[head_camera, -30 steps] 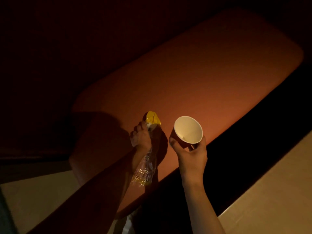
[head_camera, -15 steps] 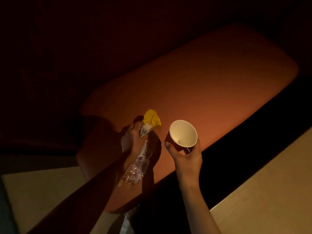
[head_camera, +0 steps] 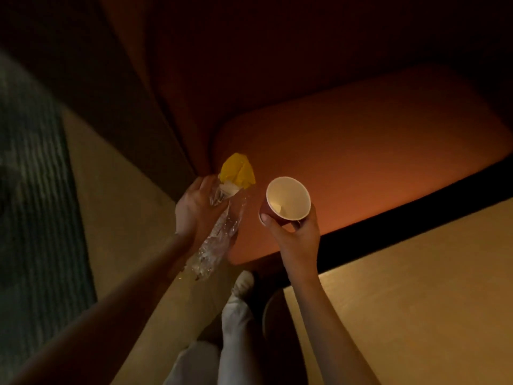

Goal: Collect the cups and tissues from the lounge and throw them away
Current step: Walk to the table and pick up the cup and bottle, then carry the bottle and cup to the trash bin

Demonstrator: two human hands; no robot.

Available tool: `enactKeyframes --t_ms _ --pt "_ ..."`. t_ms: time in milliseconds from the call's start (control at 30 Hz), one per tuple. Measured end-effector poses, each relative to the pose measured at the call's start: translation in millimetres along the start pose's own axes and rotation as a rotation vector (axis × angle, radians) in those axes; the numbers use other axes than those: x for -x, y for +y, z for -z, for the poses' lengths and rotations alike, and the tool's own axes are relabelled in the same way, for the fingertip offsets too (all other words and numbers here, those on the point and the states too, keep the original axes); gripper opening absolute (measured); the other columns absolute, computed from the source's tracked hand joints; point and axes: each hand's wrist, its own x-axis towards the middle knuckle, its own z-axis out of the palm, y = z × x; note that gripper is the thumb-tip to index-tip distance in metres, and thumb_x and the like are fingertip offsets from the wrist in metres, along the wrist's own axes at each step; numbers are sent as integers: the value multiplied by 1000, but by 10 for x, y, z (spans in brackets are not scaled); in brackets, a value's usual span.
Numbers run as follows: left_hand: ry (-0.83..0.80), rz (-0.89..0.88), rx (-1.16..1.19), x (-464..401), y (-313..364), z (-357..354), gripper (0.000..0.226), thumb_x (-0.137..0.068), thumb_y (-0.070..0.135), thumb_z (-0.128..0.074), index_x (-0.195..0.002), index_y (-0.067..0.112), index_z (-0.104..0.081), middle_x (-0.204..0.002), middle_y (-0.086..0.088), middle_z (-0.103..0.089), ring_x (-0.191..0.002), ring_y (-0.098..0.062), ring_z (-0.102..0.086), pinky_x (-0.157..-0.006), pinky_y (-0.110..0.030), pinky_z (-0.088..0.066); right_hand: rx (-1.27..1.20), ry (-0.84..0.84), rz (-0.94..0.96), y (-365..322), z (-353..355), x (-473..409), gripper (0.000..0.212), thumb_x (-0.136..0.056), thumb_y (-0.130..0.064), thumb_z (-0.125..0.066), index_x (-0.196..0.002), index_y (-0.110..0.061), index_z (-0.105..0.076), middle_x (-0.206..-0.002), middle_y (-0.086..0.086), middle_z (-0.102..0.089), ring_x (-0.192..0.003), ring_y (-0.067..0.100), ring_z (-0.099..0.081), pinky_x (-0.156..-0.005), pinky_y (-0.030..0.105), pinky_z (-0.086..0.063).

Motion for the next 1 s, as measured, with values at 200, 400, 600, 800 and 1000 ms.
enactKeyframes --t_ms 200,400,600,800,1000 --pt "78 88 -36 1287 -789 976 48 -77 34 -73 -118 16 -56 -107 -6 -63 -85 -25 -62 -60 -34 -51 113 -147 76 -23 -611 1237 61 -64 -26 -86 -109 -48 -50 -106 -33 -59 -103 -12 -55 -85 8 -44" --pt "192 322 -143 2869 -1666 1897 51 -79 34 -73 -123 18 -52 -111 -5 -61 -88 -22 -61 -61 -27 -41 259 -402 128 30 -1304 2436 66 -64 -23 -87 -120 -29 -51 -121 -7 -60 -115 9 -56 -100 28 -44" --pt "377 582 -167 4279 -2161 2693 49 -80 29 -72 -122 12 -54 -114 -9 -61 -92 -25 -61 -67 -33 -47 402 -707 239 -27 -2103 3359 77 -65 -26 -86 -131 -12 -49 -132 4 -56 -117 8 -50 -102 26 -42" --pt "635 835 -107 5294 -2421 3101 45 -77 24 -75 -115 9 -58 -106 -10 -63 -88 -25 -61 -65 -30 -41 399 -1048 360 -163 -3004 4205 76 -66 -34 -84 -130 -30 -43 -124 -15 -51 -115 -1 -46 -87 3 -33" --pt "870 1069 -88 5958 -2758 3419 47 -76 28 -76 -117 13 -58 -108 -7 -63 -91 -27 -63 -64 -39 -50 410 -1389 417 -193 -3945 5113 72 -67 -29 -85 -124 -34 -41 -121 -11 -52 -113 6 -49 -88 15 -40"
